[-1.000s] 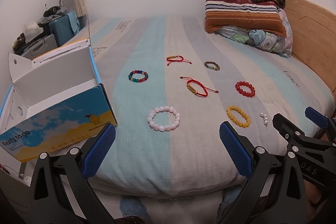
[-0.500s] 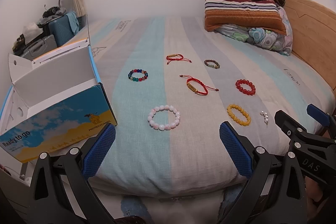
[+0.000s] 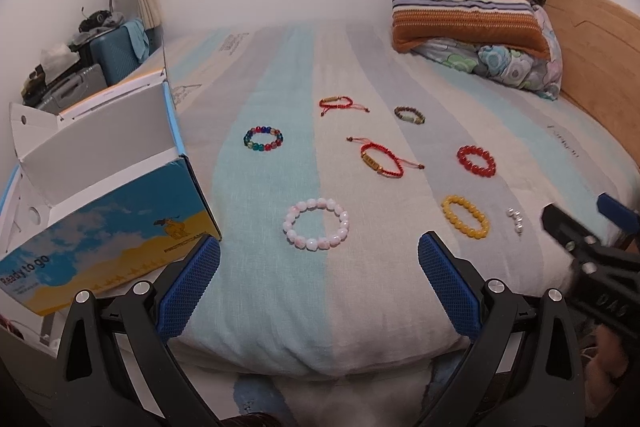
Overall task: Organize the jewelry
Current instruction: 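Grasp the white-pink bracelet with the left tool while the right tool grasps the pearls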
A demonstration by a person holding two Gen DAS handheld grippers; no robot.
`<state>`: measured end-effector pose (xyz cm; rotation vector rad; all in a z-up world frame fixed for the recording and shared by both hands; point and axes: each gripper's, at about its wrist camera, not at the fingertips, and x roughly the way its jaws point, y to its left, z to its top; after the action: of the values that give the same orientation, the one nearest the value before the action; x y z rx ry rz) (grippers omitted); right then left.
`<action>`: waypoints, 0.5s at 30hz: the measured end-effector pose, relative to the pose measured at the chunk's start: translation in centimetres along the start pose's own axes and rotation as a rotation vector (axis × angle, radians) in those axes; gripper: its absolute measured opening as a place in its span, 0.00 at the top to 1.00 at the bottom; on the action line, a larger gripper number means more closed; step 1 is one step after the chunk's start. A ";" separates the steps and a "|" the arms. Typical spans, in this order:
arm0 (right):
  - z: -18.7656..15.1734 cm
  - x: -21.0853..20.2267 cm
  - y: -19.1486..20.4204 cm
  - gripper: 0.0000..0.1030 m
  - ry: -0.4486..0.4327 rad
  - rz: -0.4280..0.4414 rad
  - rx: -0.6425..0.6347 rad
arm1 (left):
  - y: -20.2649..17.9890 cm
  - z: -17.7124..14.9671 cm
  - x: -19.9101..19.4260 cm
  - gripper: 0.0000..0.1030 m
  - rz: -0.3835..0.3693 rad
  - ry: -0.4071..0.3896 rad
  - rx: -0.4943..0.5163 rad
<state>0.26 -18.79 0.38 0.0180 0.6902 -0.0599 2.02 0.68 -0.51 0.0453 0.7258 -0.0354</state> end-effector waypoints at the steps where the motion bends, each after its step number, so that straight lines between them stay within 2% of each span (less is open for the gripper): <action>1: 0.1 0.4 -0.2 0.07 0.005 0.002 -0.003 | 0.1 0.0 0.3 0.05 0.000 0.002 0.000; 15: 0.9 7.9 -3.7 0.07 0.190 0.005 0.031 | 0.3 0.4 8.6 0.05 -0.001 0.149 0.022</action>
<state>6.69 -22.87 -3.99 0.0560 0.8793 -0.0647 8.68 0.79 -5.93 0.0690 0.8742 -0.0411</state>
